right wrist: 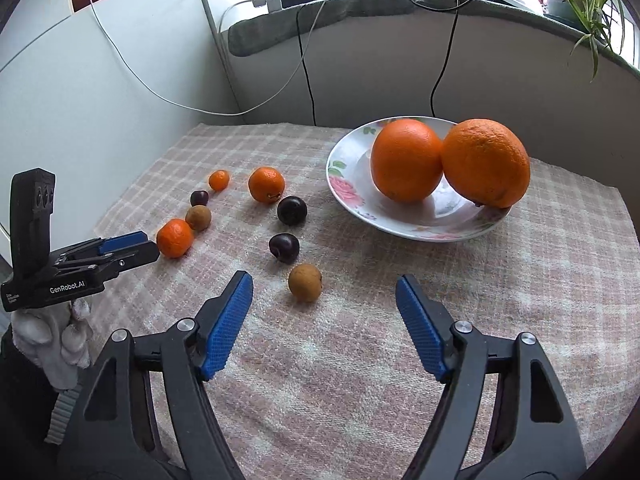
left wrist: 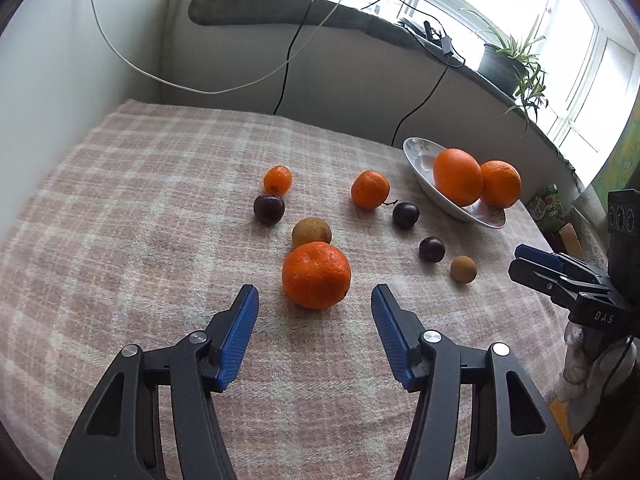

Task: Organize fruits
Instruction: 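Withdraw the left tool from the plate toward the small fruits, then close the left tool on a tangerine while the right tool closes on a brown kiwi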

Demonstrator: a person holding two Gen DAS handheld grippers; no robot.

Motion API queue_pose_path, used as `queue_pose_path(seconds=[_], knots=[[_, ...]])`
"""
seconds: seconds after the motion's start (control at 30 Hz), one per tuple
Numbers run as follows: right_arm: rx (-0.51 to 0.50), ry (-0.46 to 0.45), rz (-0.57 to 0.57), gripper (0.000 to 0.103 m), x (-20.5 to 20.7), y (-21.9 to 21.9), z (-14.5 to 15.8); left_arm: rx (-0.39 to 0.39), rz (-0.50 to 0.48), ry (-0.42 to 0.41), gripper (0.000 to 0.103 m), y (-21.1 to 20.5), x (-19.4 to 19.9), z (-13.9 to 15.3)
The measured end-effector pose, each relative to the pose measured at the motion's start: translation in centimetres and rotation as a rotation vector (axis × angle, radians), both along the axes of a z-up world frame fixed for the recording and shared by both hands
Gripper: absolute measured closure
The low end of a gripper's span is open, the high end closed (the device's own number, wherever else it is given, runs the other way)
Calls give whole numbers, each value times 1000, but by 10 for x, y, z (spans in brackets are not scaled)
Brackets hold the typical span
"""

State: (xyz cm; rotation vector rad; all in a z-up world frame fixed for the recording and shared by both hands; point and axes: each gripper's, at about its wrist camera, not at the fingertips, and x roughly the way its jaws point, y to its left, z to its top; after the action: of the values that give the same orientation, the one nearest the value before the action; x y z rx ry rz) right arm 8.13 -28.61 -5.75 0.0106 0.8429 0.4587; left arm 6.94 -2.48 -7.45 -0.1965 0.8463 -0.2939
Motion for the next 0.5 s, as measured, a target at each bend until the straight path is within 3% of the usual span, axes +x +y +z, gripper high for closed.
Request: queue_pose_path(seconds=[0.27, 0.5], knots=[[-18, 69, 30, 48, 17, 18, -21, -48, -5, 35, 50, 6, 7, -8], [-13, 107, 37, 55, 27, 28, -35, -70, -12, 50, 51, 7, 14, -10]])
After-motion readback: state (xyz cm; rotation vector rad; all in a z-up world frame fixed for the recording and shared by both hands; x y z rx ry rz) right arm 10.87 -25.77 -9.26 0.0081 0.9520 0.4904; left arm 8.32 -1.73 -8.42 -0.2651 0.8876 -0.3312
